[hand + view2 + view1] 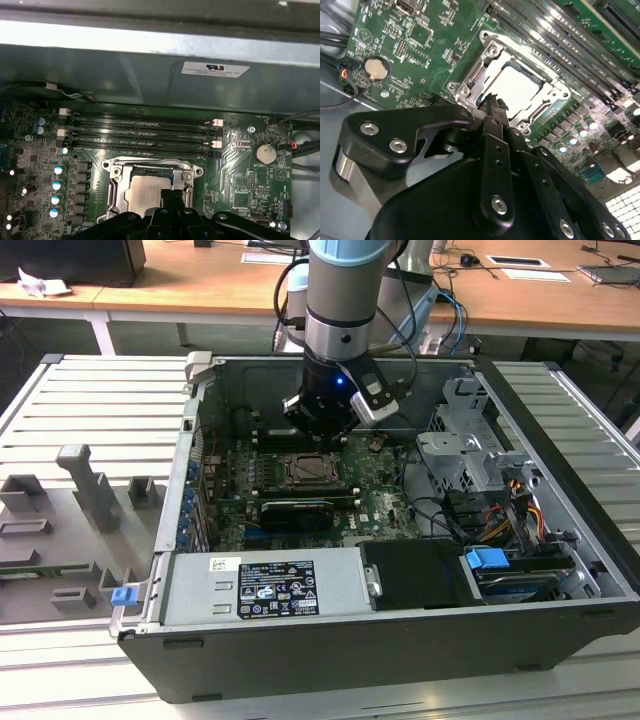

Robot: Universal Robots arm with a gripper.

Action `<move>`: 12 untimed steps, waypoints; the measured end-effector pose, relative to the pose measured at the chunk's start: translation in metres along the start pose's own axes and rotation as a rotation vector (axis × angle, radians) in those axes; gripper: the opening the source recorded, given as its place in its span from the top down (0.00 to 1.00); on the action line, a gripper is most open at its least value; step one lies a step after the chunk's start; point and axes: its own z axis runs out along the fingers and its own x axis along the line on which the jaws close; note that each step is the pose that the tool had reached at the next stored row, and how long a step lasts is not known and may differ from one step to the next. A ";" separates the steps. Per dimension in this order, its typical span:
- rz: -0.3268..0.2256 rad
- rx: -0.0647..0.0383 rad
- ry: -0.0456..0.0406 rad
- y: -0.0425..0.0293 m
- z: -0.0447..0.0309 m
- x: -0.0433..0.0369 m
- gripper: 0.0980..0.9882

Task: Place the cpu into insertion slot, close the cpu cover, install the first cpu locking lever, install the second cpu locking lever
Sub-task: 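Install the second cpu locking lever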

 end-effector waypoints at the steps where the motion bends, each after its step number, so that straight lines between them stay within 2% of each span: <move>1: 0.000 -0.001 -0.0001 -0.0032 -0.0003 0.0003 0.99; 9: 0.000 -0.004 -0.0002 -0.0183 -0.0017 0.0017 0.99; 12: 0.000 -0.004 -0.0002 -0.0217 -0.0024 0.0021 0.99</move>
